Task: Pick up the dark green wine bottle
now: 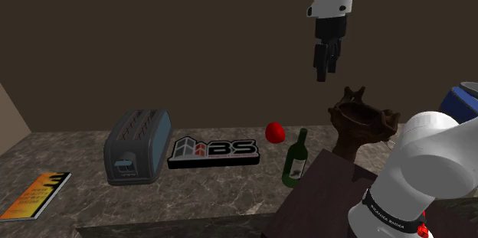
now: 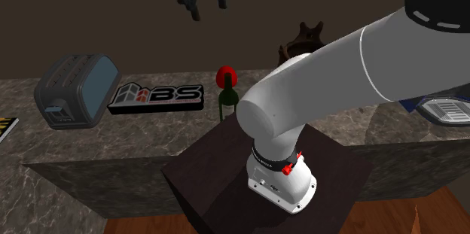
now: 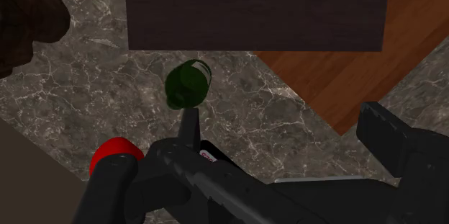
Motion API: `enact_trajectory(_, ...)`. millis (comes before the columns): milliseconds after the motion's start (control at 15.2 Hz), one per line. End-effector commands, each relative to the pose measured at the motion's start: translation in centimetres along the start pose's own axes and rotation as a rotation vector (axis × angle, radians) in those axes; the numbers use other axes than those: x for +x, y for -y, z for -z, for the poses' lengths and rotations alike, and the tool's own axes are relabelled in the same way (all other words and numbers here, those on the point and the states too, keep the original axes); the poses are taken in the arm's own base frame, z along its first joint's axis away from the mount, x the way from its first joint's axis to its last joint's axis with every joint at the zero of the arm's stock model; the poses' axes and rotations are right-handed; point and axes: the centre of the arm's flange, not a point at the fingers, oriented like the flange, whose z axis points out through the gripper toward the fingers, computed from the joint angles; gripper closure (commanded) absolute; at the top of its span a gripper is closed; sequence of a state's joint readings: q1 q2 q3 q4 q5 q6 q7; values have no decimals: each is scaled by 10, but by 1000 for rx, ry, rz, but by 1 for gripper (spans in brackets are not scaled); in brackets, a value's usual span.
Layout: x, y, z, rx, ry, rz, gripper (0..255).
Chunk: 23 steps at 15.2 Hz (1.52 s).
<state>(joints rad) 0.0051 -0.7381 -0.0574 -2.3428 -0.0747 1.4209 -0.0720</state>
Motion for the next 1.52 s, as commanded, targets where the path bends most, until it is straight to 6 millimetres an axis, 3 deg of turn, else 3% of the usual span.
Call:
enact_trajectory(0, 0, 0, 0, 0, 0, 0, 0)
enact_trajectory(726, 7, -50, -134, -11, -144, 100, 0)
enact_trajectory(1452, 39, -100, -265, -22, -288, 201, 0)
